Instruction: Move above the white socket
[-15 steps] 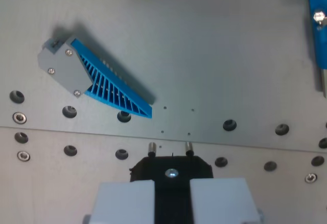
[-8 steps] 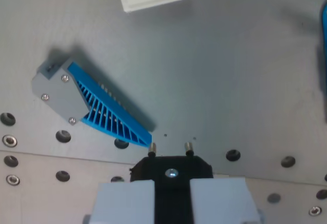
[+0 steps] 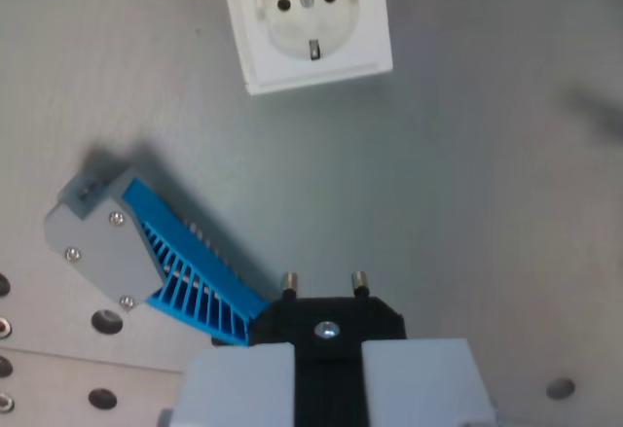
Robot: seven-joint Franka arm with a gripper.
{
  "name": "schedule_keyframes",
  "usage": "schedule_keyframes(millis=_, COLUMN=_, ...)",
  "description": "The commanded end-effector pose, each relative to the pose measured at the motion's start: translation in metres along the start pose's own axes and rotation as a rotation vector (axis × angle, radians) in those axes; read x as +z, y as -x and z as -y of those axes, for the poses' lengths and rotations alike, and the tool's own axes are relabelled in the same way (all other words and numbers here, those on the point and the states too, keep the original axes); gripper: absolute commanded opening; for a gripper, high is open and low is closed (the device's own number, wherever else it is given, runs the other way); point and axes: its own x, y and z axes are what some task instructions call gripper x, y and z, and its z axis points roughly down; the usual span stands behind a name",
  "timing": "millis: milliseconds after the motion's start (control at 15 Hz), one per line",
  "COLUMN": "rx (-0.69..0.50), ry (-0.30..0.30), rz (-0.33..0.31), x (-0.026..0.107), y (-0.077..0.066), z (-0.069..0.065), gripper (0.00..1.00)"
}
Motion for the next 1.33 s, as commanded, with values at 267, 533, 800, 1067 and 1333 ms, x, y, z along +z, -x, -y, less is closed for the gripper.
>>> schedule_keyframes(millis=267, rx=-0.1, ry=-0.048, rz=0.001, x=0.029, y=-0.023, z=0.0, gripper=0.0)
schedule_keyframes(millis=533, rx=-0.111, ry=-0.05, rz=-0.006, x=0.048, y=-0.032, z=0.001, gripper=0.0)
schedule_keyframes(millis=800, rx=-0.12, ry=-0.052, rz=-0.01, x=0.066, y=-0.039, z=0.002, gripper=0.0)
schedule_keyframes(millis=1067, rx=-0.123, ry=-0.054, rz=-0.006, x=0.08, y=-0.046, z=0.002, gripper=0.0)
schedule_keyframes(millis=1333, rx=-0.124, ry=-0.054, rz=-0.005, x=0.09, y=-0.051, z=0.002, gripper=0.0)
